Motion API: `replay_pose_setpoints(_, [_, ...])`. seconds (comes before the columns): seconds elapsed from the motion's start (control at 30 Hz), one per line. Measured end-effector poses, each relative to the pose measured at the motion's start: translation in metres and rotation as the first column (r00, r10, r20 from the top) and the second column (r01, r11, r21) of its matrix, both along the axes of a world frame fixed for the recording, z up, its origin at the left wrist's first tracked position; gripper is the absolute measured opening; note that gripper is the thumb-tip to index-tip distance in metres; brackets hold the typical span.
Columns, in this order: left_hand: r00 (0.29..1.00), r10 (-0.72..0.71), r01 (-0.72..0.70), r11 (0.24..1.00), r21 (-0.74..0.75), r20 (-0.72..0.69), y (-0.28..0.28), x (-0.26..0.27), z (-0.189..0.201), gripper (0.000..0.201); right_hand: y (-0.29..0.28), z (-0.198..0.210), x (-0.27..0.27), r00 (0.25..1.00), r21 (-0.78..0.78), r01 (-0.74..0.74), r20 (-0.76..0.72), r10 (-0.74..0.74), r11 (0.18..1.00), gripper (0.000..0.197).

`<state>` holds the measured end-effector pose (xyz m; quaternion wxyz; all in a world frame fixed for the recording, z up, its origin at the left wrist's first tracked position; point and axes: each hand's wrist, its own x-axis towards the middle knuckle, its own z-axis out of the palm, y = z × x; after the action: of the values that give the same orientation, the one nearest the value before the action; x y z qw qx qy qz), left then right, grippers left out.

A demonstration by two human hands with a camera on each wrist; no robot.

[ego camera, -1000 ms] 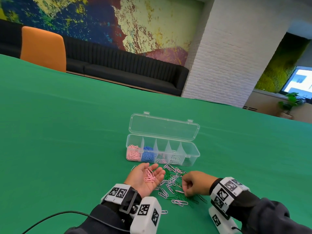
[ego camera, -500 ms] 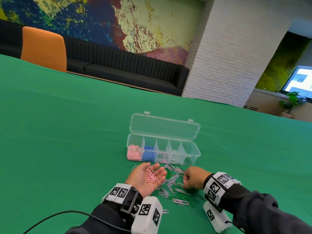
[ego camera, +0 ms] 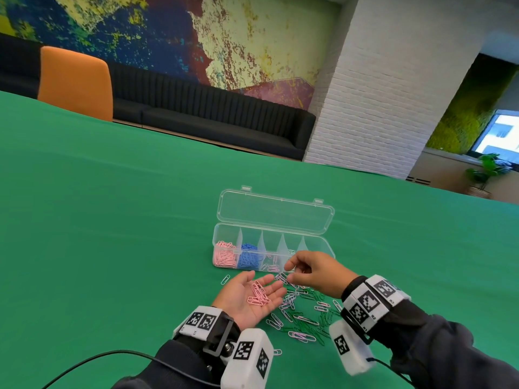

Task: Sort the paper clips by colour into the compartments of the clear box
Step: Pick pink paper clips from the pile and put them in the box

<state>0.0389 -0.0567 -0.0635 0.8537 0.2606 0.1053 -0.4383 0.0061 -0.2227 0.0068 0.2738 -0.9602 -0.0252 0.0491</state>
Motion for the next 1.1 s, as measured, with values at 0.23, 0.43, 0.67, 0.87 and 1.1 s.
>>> replay_pose_setpoints(0.23, [0.999,-0.046,0.045,0.991,-0.122,-0.006,-0.001,0.001,-0.004,0.048,-0.033,-0.009,-0.004,0.987,-0.195,0.096,-0.107,-0.119,0.976,0.014])
replay_pose_setpoints(0.43, [0.997,-0.068,0.066,0.996,-0.059,-0.033,0.006,-0.001,0.001,0.039,-0.061,-0.012,-0.011,0.934,-0.362,0.172,-0.236,-0.268,0.916,0.023])
replay_pose_setpoints(0.67, [0.999,-0.044,0.044,0.998,-0.037,-0.011,0.009,0.001,0.0,0.052,-0.057,-0.029,-0.007,0.934,-0.387,0.135,-0.258,-0.248,0.912,0.02])
replay_pose_setpoints(0.87, [0.994,0.086,-0.089,0.996,-0.033,-0.067,0.004,-0.001,-0.001,0.043,-0.054,-0.027,-0.002,0.9,-0.436,0.111,-0.337,-0.276,0.893,0.026])
replay_pose_setpoints(1.1, [1.0,0.02,-0.02,1.0,0.019,-0.02,-0.001,0.0,-0.004,0.047,-0.033,-0.004,-0.006,0.968,-0.047,0.137,-0.205,-0.144,0.989,0.015])
